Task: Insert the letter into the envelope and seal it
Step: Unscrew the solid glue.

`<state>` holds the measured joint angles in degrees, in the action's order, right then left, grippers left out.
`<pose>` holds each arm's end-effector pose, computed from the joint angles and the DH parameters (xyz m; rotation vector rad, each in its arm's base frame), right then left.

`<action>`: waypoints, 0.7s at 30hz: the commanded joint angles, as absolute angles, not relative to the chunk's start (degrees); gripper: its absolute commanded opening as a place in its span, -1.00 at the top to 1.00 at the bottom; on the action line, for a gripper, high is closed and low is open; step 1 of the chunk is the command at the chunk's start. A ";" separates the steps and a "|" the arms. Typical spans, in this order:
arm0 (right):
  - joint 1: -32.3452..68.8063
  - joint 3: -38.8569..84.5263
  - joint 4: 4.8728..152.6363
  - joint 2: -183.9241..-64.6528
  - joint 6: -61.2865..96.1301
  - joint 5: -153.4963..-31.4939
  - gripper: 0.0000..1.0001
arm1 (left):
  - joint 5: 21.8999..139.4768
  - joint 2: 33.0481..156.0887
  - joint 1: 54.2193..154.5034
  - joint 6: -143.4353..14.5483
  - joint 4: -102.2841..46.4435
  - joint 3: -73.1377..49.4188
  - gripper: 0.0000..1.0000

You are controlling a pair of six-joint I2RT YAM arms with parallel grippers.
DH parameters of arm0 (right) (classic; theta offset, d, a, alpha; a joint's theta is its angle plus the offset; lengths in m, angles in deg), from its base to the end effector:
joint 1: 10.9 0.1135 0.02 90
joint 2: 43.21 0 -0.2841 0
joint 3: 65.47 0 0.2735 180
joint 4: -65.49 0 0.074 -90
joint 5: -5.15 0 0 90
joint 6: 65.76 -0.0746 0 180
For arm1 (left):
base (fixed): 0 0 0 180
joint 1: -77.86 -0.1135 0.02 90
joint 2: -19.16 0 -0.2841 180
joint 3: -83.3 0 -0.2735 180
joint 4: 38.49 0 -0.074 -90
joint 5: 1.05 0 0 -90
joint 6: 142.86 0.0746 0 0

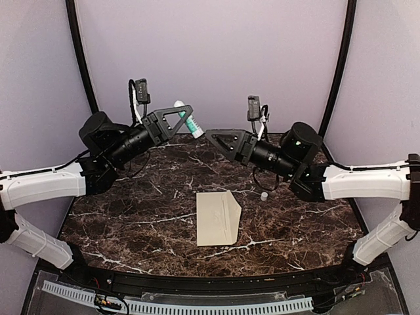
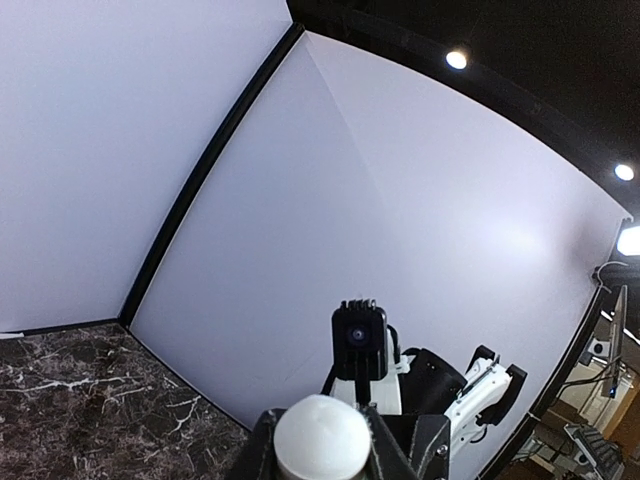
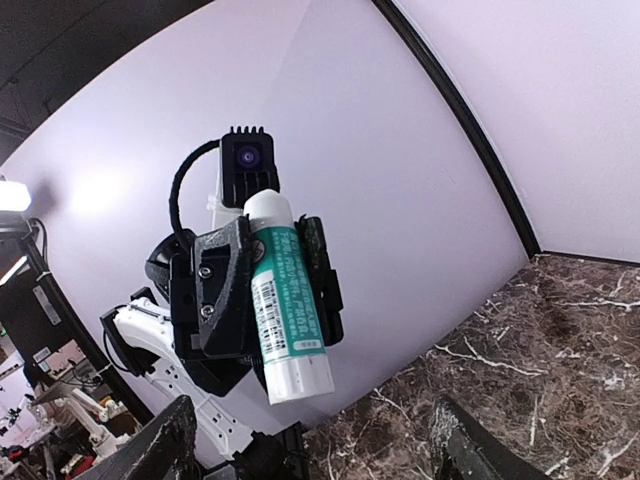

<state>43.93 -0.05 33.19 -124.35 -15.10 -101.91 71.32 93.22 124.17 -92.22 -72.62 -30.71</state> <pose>0.2003 0.3222 0.3616 -0.4829 1.3931 1.5674 0.2207 -0.2637 0.4120 0.3807 1.2126 -1.4839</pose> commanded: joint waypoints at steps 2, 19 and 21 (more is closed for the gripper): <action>44.63 5.72 25.46 -128.92 -23.83 -103.57 -0.49 | 74.56 92.29 125.21 -93.89 -79.76 -30.59 1.00; 44.78 11.56 21.40 -134.62 -31.02 -109.51 0.10 | 73.96 93.90 126.10 -94.30 -79.84 -29.41 0.99; 44.82 11.94 21.31 -134.93 -31.20 -109.80 0.18 | 74.08 93.87 126.11 -94.25 -79.77 -29.49 0.99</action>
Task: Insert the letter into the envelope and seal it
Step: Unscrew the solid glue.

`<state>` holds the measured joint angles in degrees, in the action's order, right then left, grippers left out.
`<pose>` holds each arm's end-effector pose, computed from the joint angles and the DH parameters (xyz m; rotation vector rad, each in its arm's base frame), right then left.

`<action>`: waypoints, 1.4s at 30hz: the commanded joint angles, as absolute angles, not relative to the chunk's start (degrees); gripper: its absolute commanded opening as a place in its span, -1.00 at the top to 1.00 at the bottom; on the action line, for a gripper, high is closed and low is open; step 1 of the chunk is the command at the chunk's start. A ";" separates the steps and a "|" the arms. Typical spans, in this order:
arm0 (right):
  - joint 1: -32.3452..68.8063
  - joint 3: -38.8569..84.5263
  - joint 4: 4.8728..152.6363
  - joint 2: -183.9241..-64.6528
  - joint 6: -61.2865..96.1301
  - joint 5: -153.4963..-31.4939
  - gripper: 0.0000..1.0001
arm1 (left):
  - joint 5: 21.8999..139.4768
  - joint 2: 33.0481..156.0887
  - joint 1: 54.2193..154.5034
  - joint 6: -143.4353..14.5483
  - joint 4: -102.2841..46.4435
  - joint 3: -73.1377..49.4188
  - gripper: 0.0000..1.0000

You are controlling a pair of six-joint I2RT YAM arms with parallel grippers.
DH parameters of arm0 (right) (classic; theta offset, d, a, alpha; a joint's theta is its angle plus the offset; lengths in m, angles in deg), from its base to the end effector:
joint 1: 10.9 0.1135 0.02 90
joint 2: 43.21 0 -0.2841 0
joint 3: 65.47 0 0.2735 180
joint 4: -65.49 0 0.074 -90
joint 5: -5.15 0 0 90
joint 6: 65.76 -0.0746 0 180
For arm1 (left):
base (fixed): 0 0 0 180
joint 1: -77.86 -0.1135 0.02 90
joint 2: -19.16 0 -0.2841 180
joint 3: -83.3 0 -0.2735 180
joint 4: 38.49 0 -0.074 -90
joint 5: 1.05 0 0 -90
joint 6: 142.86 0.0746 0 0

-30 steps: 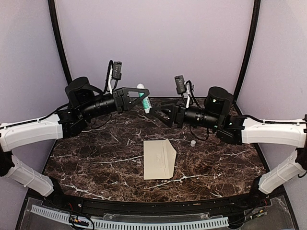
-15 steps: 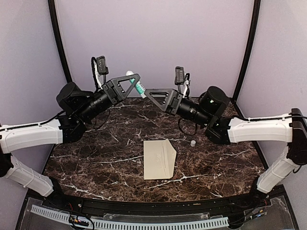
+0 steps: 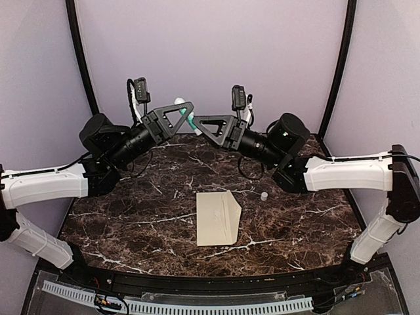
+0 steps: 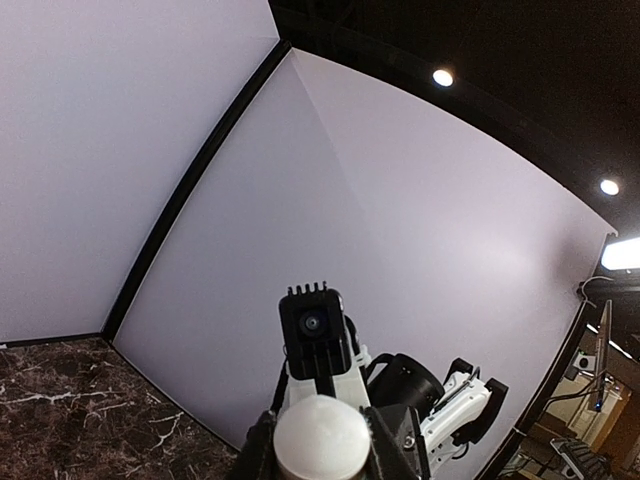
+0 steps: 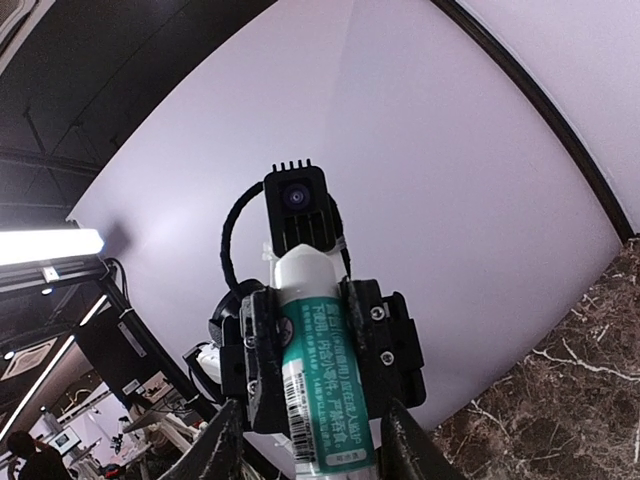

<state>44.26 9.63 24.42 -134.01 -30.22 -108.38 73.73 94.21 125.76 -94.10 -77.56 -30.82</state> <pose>0.2132 0.3584 0.3846 -0.4466 1.3288 1.8802 0.2156 -0.2678 0.4172 0.3370 1.1500 -1.5276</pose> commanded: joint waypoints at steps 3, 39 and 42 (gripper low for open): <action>44.81 12.27 21.31 -135.35 -31.32 -109.91 0.34 | 74.18 94.00 126.11 -94.20 -79.70 -29.46 0.99; 35.33 8.80 64.77 -117.23 -1.14 -120.55 0.81 | 42.95 98.26 119.82 -92.63 -47.04 -18.82 -0.93; 35.33 8.87 65.21 -117.11 -0.50 -121.77 0.81 | 42.14 98.82 119.79 -93.66 -47.81 -18.72 -0.91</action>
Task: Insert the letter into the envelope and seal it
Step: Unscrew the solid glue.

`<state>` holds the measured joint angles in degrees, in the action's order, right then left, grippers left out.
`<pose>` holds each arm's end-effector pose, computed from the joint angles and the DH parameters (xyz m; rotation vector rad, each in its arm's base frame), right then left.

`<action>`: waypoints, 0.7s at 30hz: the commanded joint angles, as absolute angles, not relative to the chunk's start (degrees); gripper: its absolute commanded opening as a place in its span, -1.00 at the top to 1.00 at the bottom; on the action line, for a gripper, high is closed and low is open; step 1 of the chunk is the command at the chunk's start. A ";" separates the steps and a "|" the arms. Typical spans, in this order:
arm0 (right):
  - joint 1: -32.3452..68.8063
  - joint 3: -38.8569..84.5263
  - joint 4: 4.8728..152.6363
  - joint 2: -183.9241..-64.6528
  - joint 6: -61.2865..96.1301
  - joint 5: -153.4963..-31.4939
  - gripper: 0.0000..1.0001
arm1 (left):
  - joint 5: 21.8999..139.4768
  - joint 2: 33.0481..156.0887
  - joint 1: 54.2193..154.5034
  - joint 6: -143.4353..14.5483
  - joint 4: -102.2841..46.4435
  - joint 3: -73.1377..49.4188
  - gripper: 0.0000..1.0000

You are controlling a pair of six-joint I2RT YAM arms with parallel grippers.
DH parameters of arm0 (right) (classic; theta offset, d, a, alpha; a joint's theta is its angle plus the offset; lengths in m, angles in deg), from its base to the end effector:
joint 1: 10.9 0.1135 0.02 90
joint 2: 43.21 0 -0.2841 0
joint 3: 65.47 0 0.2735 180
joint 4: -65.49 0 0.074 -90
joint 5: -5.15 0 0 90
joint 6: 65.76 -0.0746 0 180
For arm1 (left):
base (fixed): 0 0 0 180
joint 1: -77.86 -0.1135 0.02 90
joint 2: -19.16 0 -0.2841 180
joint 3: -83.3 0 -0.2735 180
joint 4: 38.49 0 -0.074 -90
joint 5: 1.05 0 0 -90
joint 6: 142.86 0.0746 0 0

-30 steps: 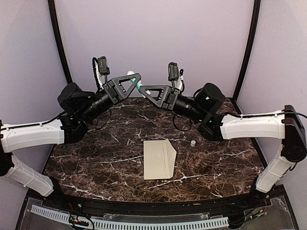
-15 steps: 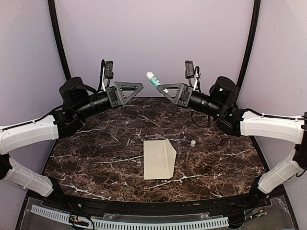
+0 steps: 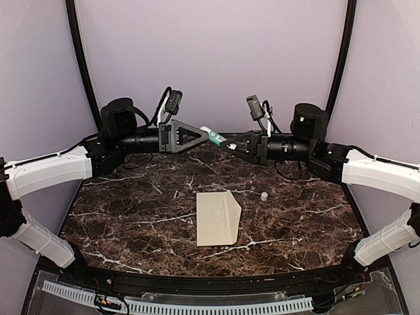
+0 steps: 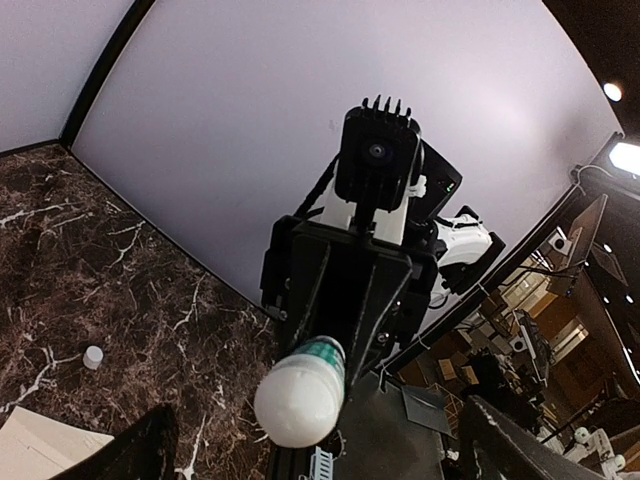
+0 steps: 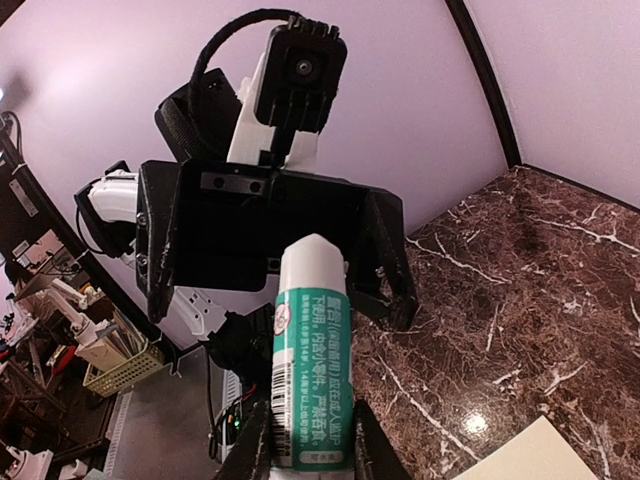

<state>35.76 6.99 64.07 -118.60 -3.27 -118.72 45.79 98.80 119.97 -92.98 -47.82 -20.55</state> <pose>0.2150 0.2885 0.3709 -0.7929 1.6190 1.4349 0.2400 -0.2857 0.3894 0.7323 1.5957 -1.6503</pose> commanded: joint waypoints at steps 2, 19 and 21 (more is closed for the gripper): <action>35.33 9.40 66.11 -117.46 0.19 -122.77 0.82 | 41.65 99.11 119.82 -94.19 -48.31 -18.72 -0.83; 35.33 13.67 75.21 -119.62 5.49 -122.59 0.85 | 39.92 101.01 119.85 -94.23 -46.52 -17.36 -0.03; 35.33 14.07 75.85 -119.80 5.83 -122.73 0.85 | 39.70 101.28 119.83 -94.31 -46.58 -17.25 0.00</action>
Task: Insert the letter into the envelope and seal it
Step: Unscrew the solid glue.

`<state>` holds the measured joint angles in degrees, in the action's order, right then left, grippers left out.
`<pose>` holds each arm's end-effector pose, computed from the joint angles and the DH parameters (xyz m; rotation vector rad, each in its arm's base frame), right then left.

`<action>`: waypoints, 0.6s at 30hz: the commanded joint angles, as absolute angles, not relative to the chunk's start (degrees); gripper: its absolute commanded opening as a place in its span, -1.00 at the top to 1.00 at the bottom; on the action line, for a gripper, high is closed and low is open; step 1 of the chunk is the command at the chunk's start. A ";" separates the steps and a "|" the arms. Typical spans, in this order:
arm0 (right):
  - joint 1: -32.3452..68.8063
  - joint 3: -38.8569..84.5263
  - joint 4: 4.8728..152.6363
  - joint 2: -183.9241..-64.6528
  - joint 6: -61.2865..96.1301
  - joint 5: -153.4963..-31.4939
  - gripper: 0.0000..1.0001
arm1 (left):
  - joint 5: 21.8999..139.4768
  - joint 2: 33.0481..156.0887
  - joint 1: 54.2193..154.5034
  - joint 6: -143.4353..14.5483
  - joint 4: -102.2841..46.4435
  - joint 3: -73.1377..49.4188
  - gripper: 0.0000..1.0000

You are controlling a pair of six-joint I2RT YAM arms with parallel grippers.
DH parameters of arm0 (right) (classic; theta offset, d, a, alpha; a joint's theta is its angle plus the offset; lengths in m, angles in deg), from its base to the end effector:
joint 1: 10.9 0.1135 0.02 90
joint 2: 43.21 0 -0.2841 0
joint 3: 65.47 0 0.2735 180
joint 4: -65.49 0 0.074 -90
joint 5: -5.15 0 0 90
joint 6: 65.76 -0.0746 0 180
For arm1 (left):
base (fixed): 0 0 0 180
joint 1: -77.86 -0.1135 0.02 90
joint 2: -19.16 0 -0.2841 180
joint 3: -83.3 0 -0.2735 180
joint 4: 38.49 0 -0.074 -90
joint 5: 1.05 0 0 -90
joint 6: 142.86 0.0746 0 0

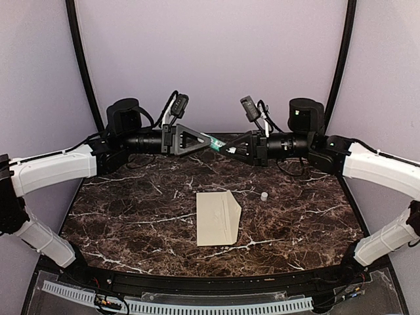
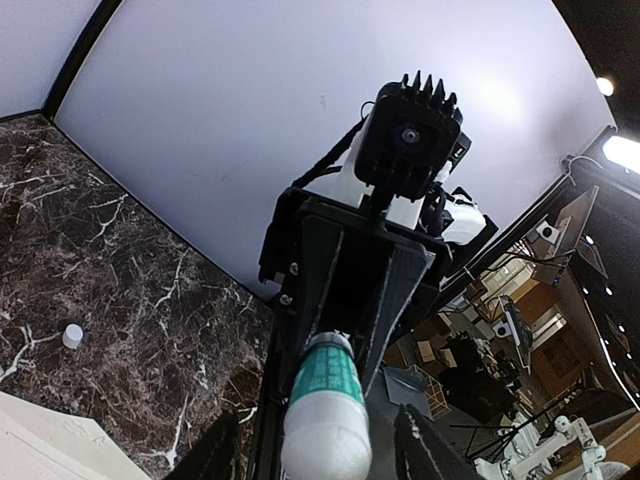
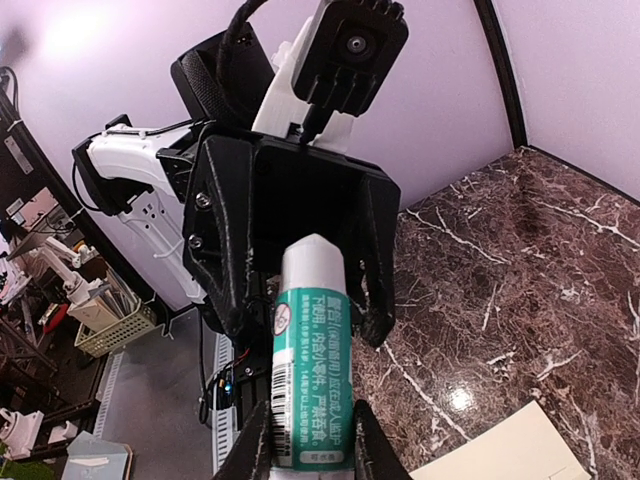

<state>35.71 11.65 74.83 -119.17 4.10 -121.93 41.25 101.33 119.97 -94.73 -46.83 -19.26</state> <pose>0.2123 0.2901 0.3757 -0.9337 1.6544 1.3805 0.2433 -0.2943 0.3802 0.7819 1.6516 -1.7212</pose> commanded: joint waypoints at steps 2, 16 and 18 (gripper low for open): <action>35.36 14.30 76.41 -120.00 6.08 -122.82 0.86 | 39.57 101.45 119.87 -94.41 -46.78 -17.22 0.04; 35.38 15.75 80.09 -120.62 7.86 -122.38 0.88 | 39.22 101.97 119.87 -94.60 -46.25 -17.14 0.50; 35.33 15.84 80.35 -120.72 7.97 -122.47 0.88 | 39.11 102.10 119.85 -94.61 -46.27 -17.14 0.55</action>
